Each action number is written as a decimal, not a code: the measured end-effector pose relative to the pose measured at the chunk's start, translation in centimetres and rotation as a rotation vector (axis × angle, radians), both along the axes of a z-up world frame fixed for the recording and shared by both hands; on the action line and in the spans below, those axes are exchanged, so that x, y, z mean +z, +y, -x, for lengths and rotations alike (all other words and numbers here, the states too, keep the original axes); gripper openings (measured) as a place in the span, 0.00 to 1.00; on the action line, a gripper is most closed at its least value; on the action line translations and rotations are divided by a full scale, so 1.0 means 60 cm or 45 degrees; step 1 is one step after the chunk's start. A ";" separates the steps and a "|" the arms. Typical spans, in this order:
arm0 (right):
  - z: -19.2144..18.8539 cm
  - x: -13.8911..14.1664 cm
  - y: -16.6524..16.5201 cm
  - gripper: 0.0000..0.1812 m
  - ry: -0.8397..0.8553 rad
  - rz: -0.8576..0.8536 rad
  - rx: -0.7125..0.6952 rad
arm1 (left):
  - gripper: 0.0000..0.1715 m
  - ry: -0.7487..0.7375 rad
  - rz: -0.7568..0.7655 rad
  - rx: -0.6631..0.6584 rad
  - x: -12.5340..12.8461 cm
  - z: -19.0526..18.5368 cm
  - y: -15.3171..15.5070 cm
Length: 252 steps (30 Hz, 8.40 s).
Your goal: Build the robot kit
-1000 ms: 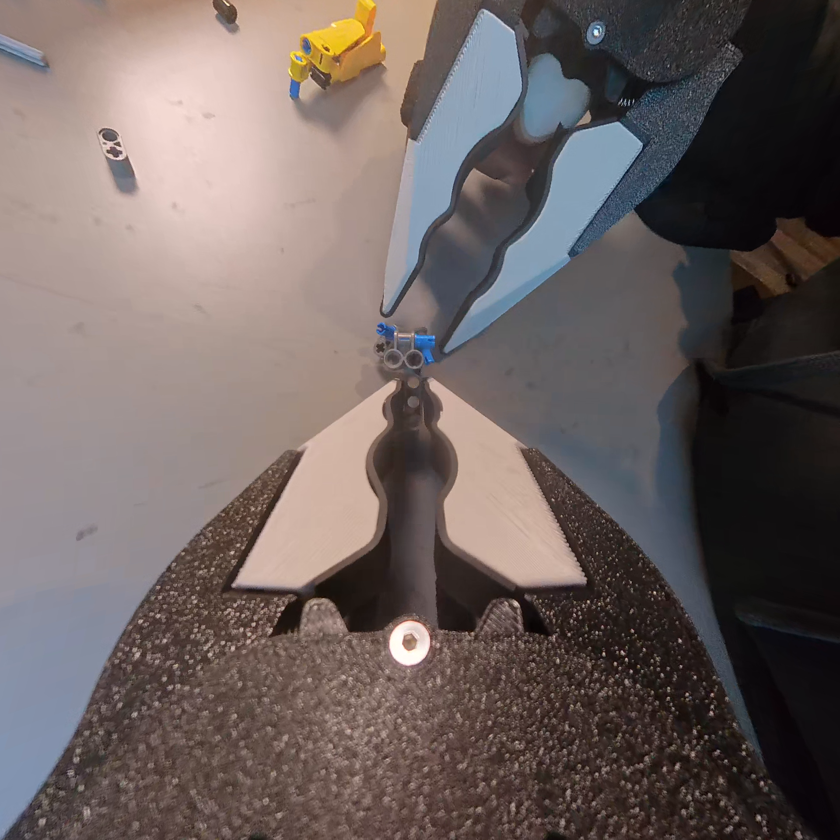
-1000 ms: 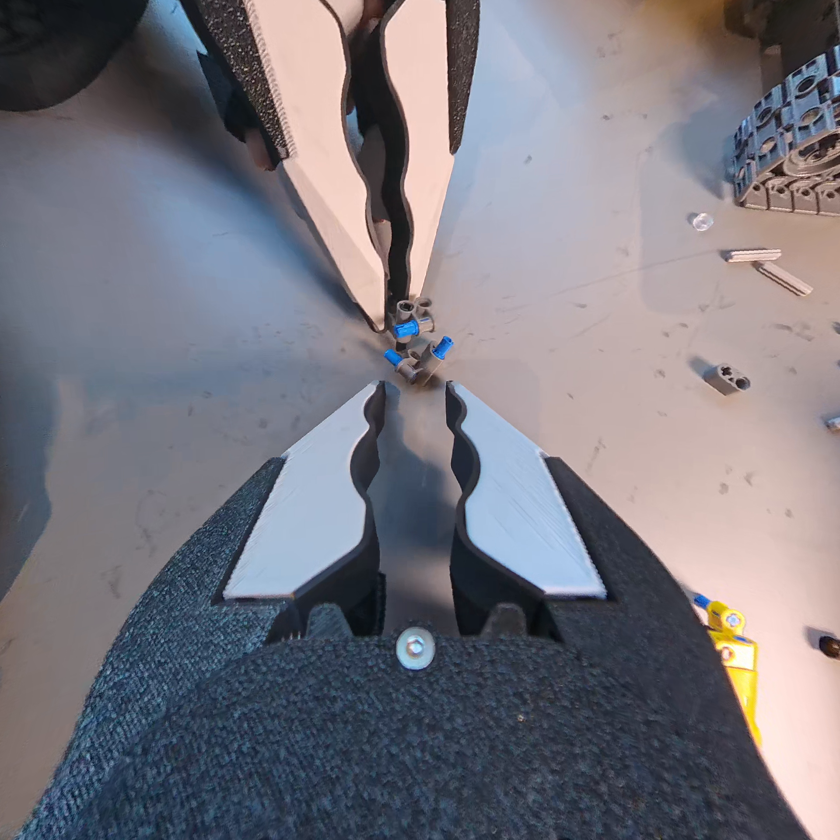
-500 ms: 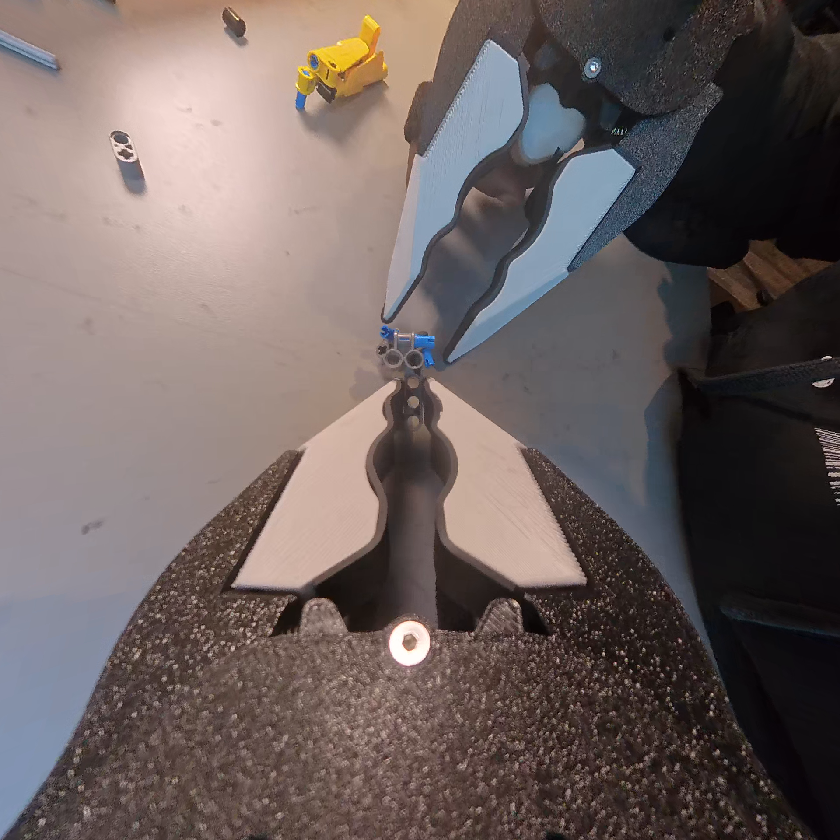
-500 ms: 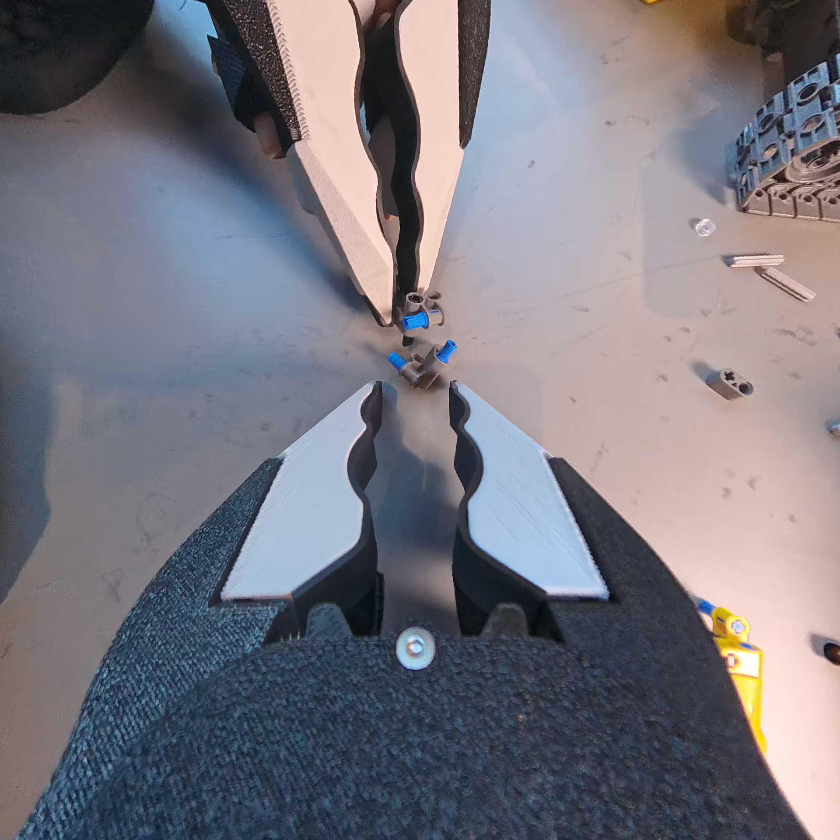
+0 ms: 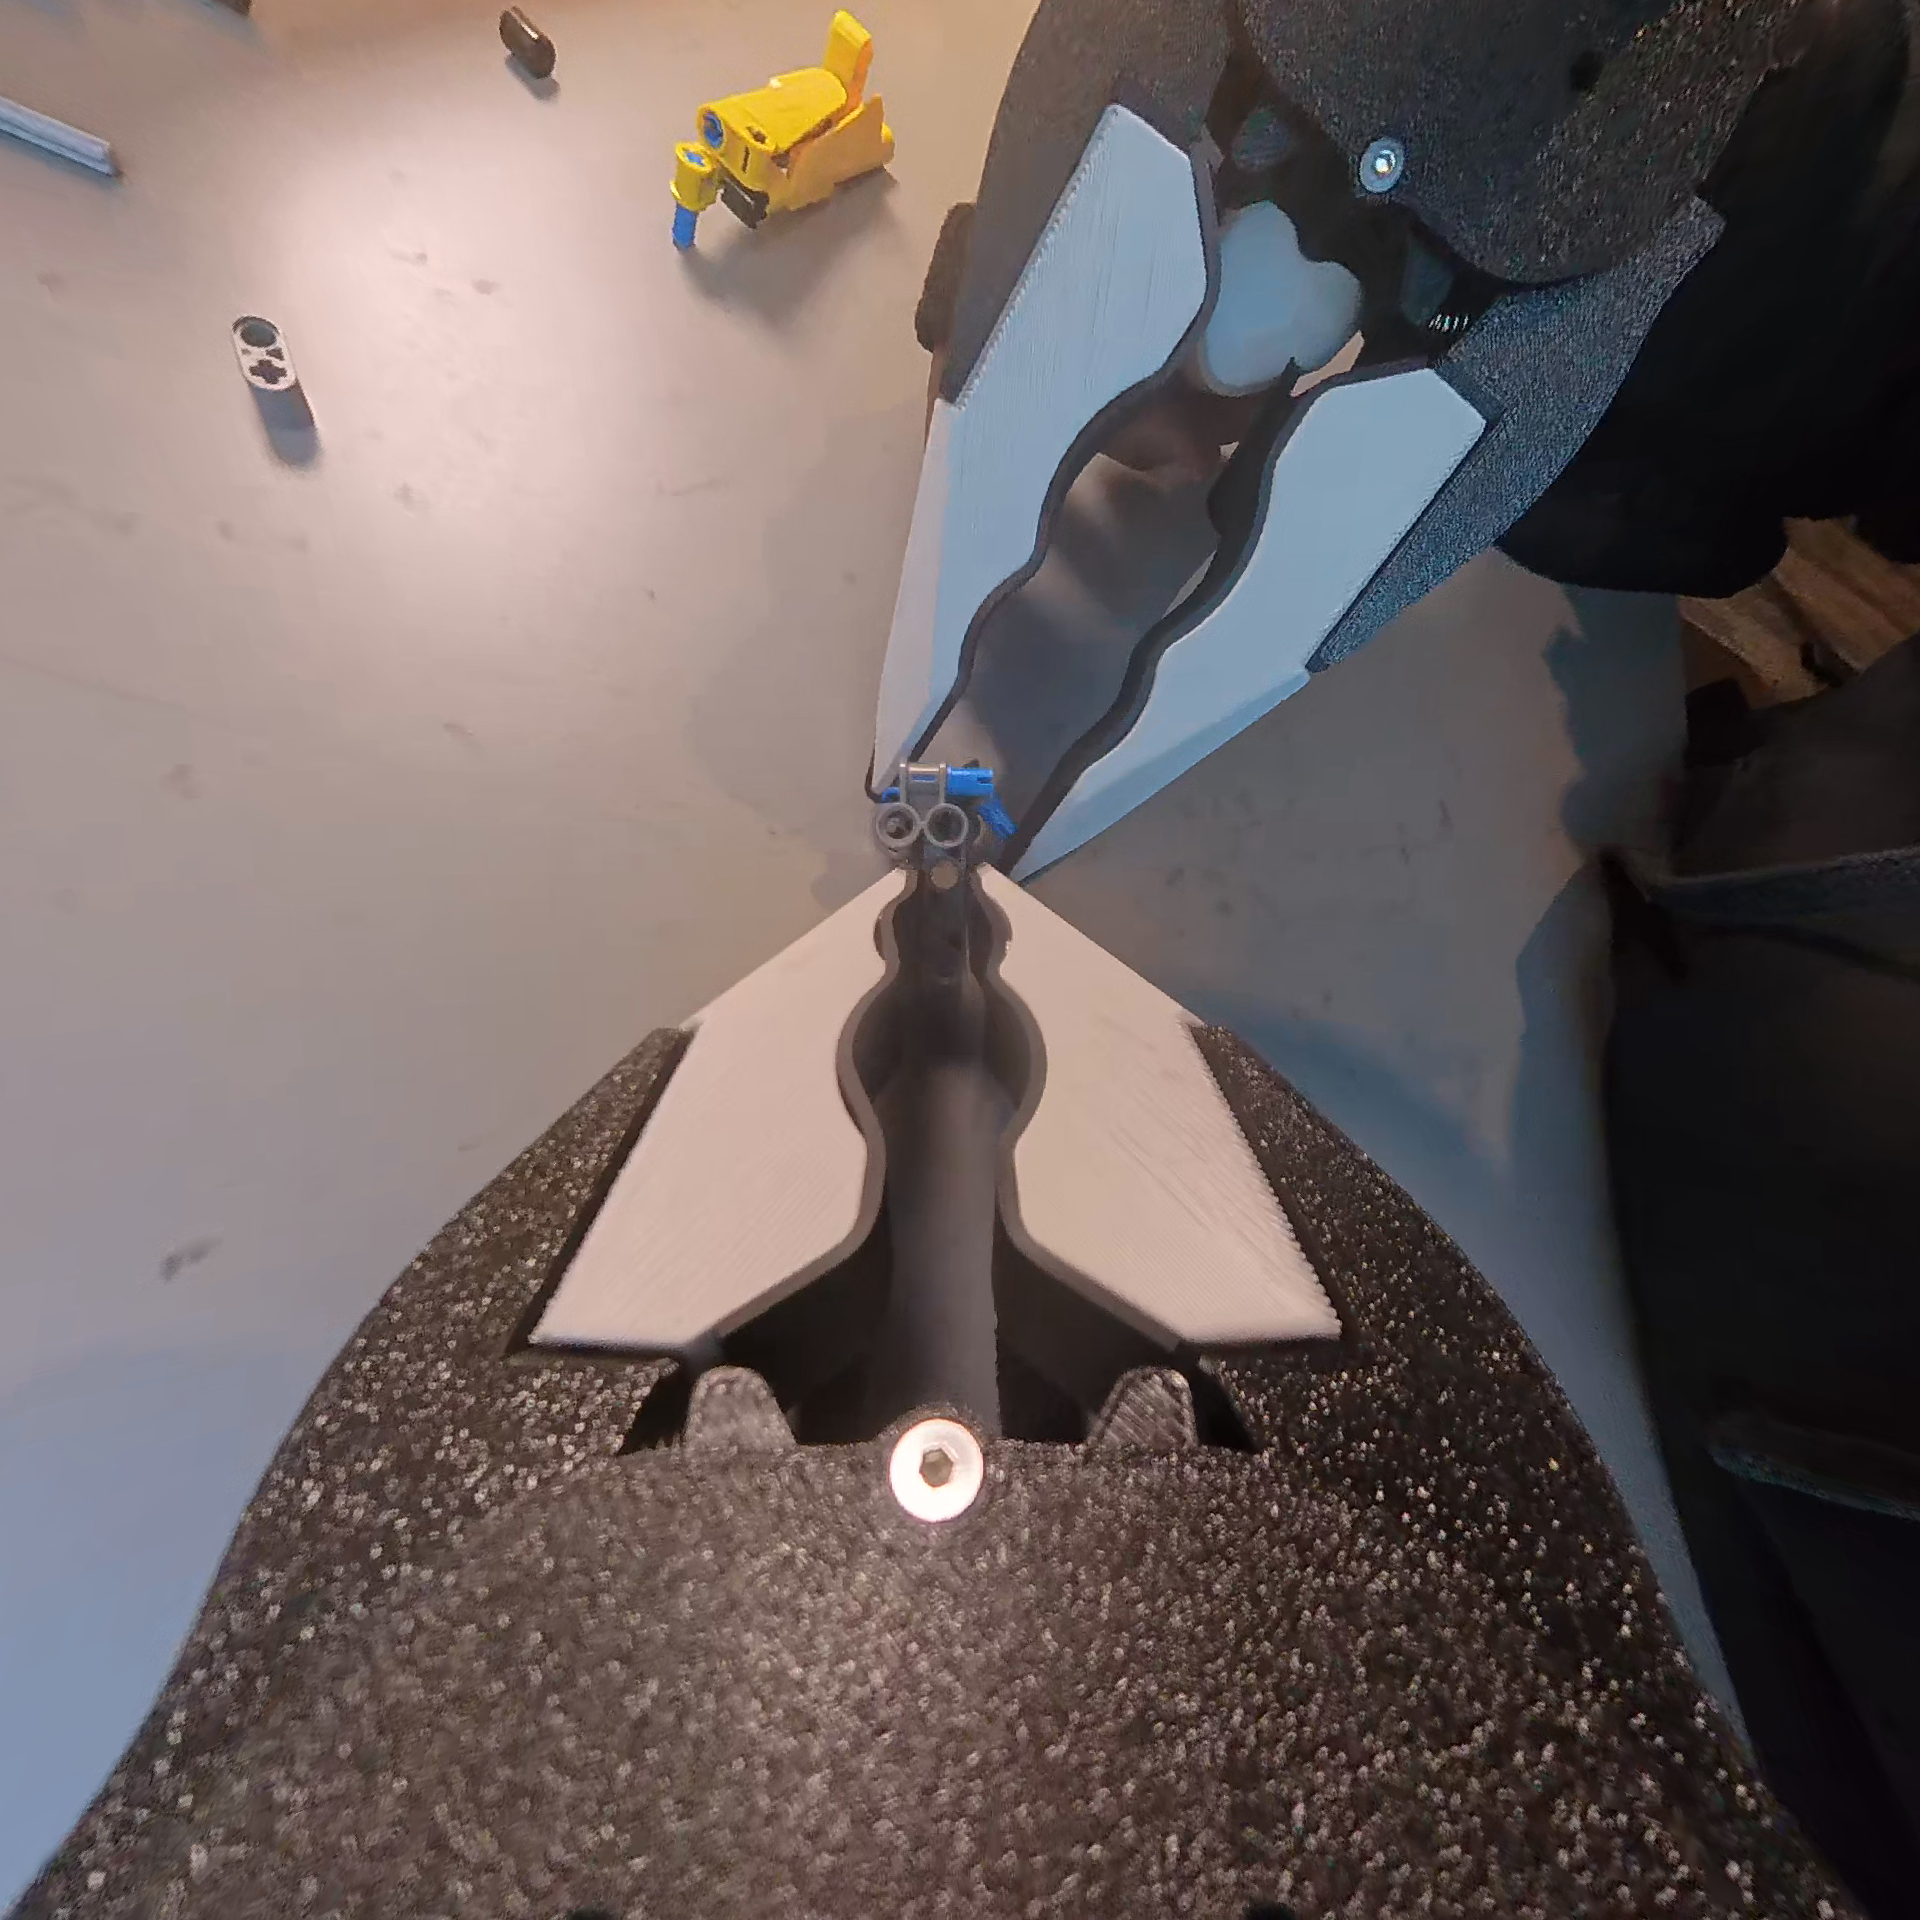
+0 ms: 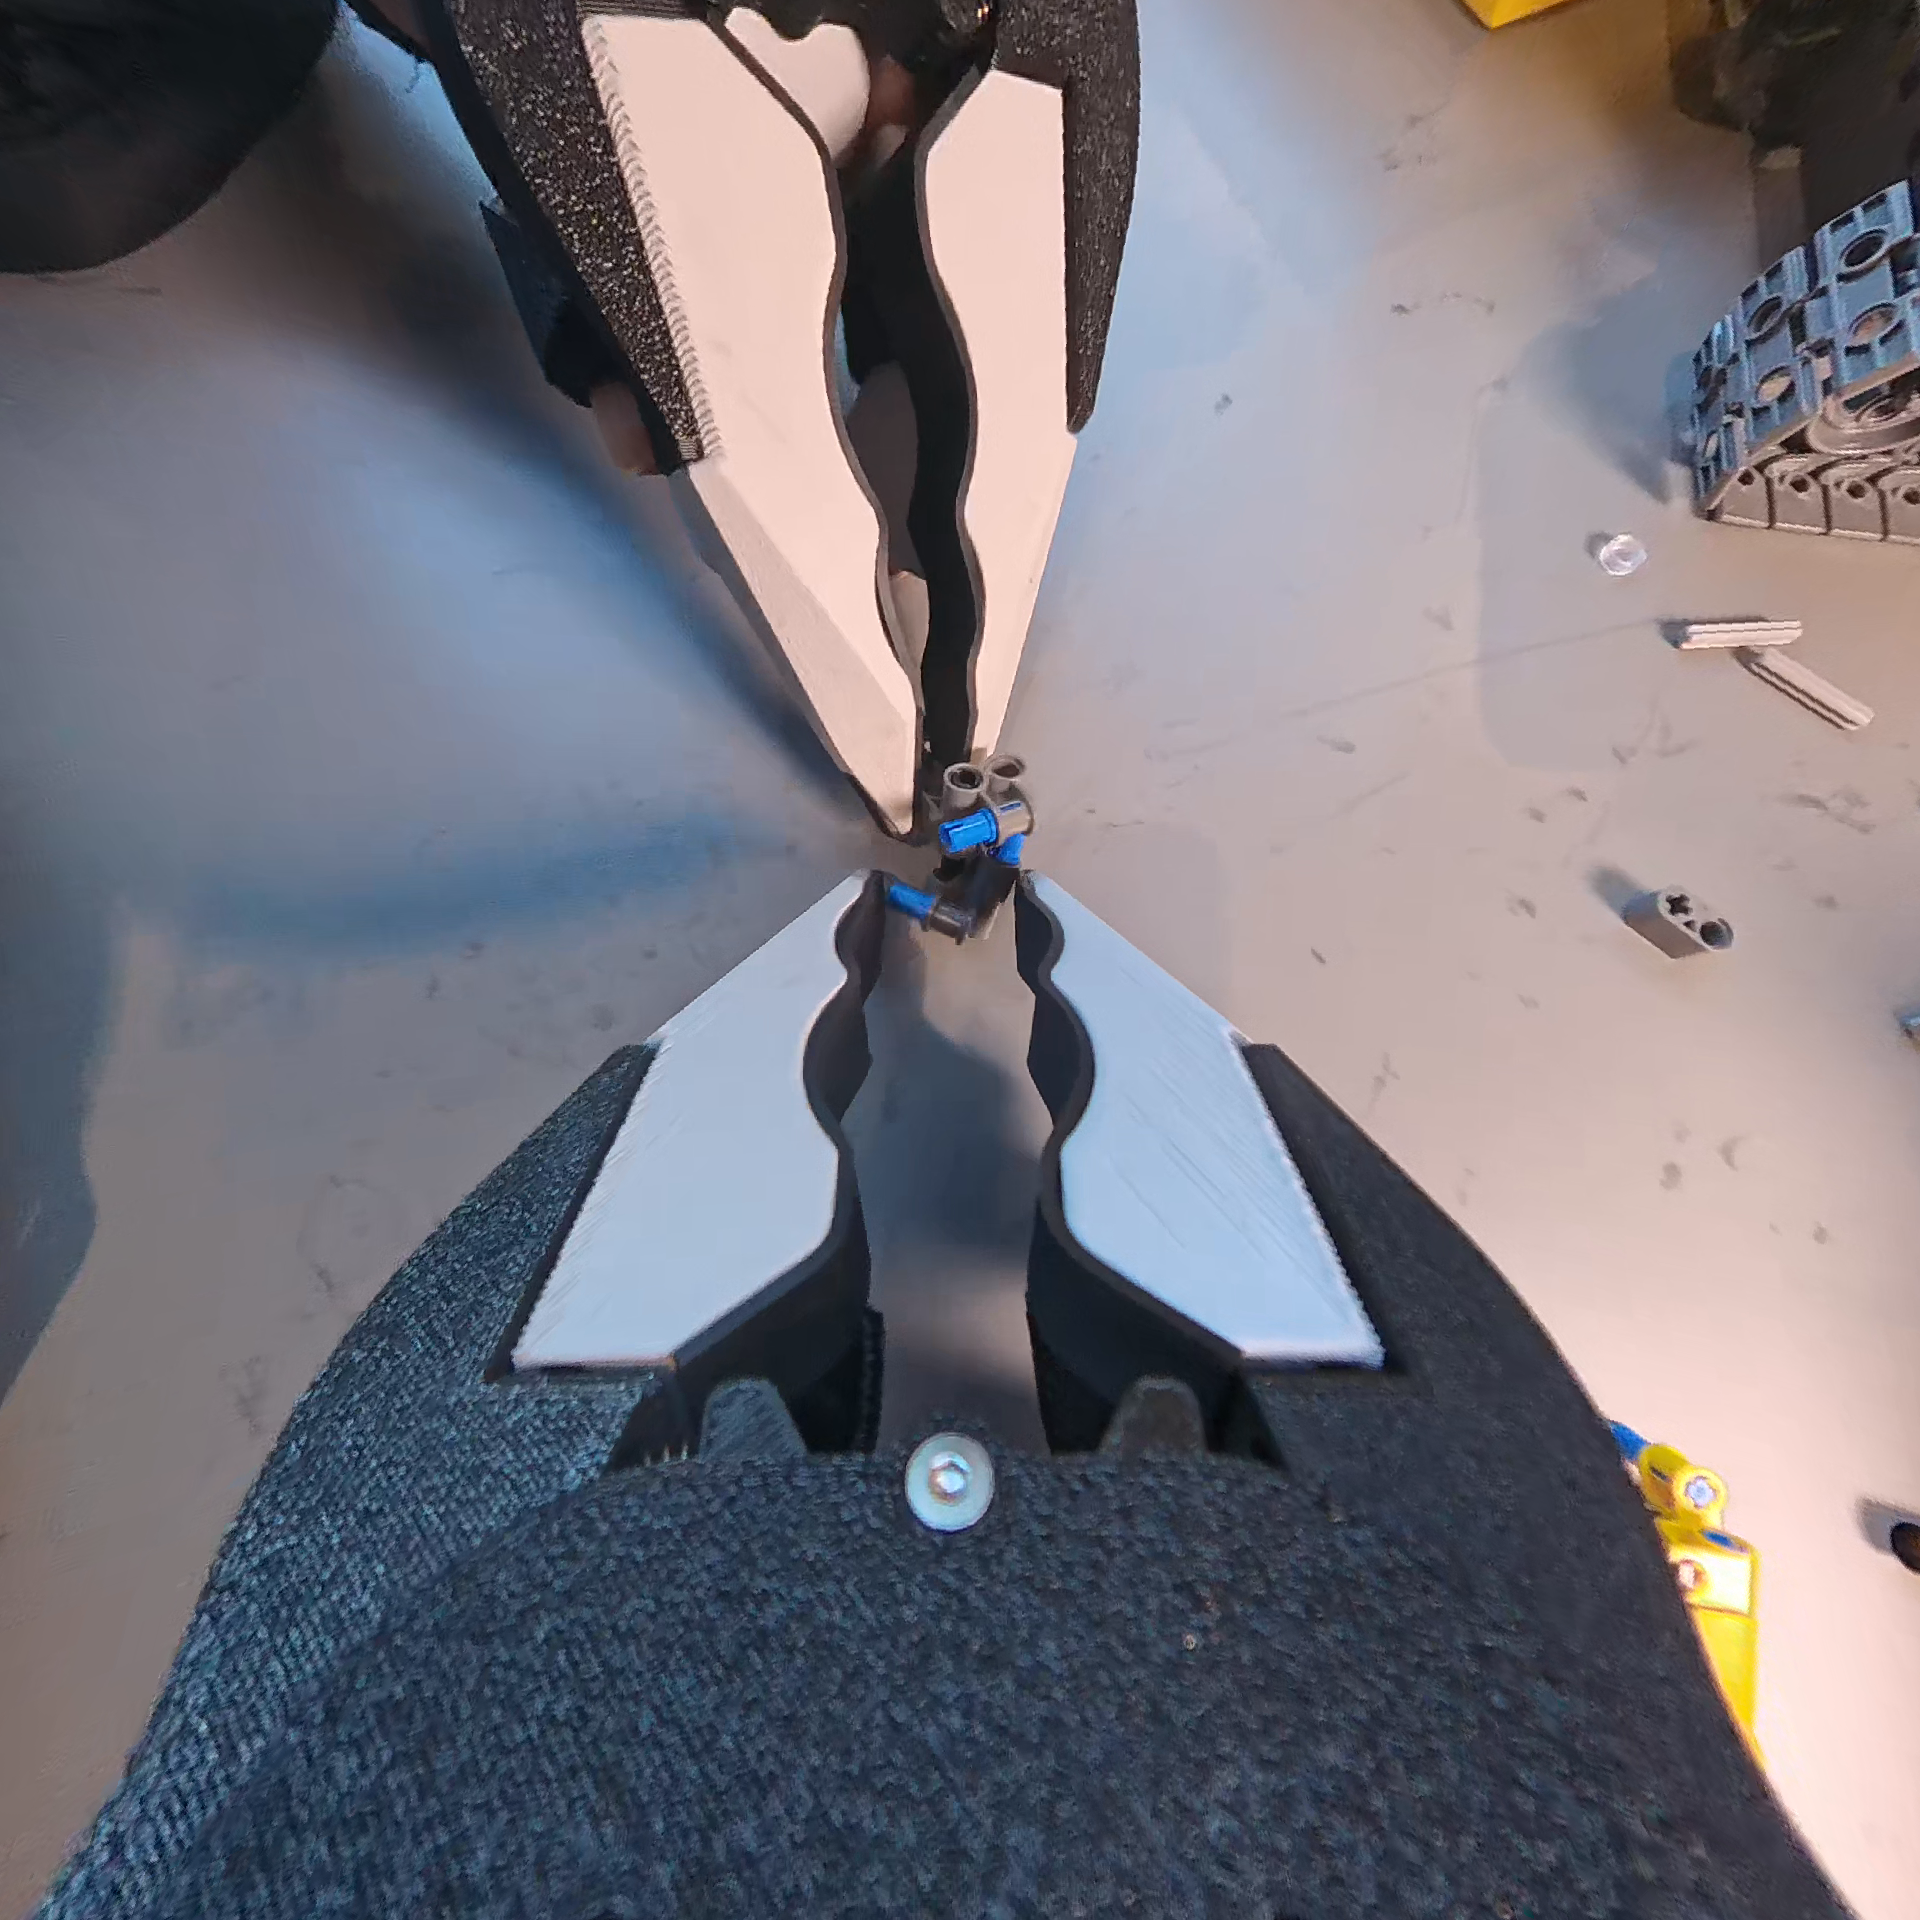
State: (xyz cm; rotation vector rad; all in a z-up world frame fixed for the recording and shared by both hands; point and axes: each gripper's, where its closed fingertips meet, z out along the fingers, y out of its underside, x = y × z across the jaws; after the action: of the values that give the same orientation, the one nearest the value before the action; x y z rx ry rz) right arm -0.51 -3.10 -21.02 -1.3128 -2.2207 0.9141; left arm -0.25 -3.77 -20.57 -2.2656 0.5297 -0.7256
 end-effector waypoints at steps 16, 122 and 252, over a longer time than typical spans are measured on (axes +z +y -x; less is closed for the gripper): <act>-0.022 0.004 0.015 0.15 -0.034 -0.005 -0.021 | 0.04 0.105 -0.024 -0.014 -0.008 -0.015 0.006; -0.038 0.037 0.002 0.07 0.204 0.022 0.177 | 0.03 0.420 -0.395 -0.284 0.018 -0.023 -0.016; -0.013 0.251 -0.021 0.08 1.025 0.120 0.085 | 0.05 -1.132 -0.497 -0.083 0.237 -0.012 -0.017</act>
State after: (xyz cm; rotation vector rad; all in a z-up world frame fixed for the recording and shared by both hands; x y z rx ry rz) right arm 0.26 -4.39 -5.96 -0.7053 -1.6012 1.2958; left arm 0.45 -4.77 -6.32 -1.3764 0.2669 -1.4034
